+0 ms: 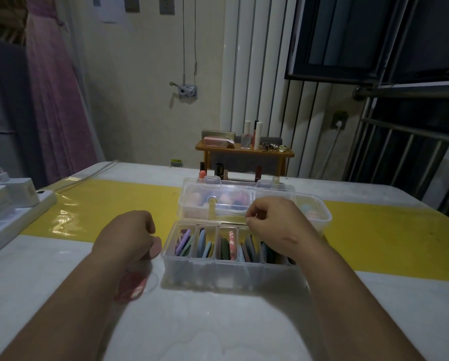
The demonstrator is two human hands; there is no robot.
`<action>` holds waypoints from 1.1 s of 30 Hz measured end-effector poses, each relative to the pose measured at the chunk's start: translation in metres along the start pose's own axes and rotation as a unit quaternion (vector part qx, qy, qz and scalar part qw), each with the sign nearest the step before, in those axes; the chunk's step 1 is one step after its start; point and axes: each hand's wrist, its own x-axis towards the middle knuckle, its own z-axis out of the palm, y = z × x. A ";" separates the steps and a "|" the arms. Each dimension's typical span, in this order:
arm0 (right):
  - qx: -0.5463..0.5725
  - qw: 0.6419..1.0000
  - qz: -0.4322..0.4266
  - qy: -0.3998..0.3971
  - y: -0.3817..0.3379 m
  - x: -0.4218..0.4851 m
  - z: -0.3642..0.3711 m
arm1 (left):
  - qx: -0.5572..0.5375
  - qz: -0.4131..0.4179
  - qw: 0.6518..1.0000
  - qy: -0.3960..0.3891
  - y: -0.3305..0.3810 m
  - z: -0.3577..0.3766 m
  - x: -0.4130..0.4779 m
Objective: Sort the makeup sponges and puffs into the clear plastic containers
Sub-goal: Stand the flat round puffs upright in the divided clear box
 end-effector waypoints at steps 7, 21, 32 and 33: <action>0.021 1.000 0.000 -0.006 -0.003 0.000 0.002 | -0.121 0.008 0.981 0.153 0.015 -0.008 -0.008; 0.128 0.991 -0.042 -0.008 -0.008 0.000 0.006 | -0.523 0.077 0.842 0.104 0.041 -0.005 -0.014; 0.215 0.973 -0.072 -0.045 -0.019 -0.006 0.006 | -0.505 0.148 0.851 -0.002 0.051 -0.004 -0.023; 0.214 0.973 -0.071 -0.037 -0.019 -0.007 0.006 | -0.496 0.154 0.854 -0.008 0.051 -0.004 -0.024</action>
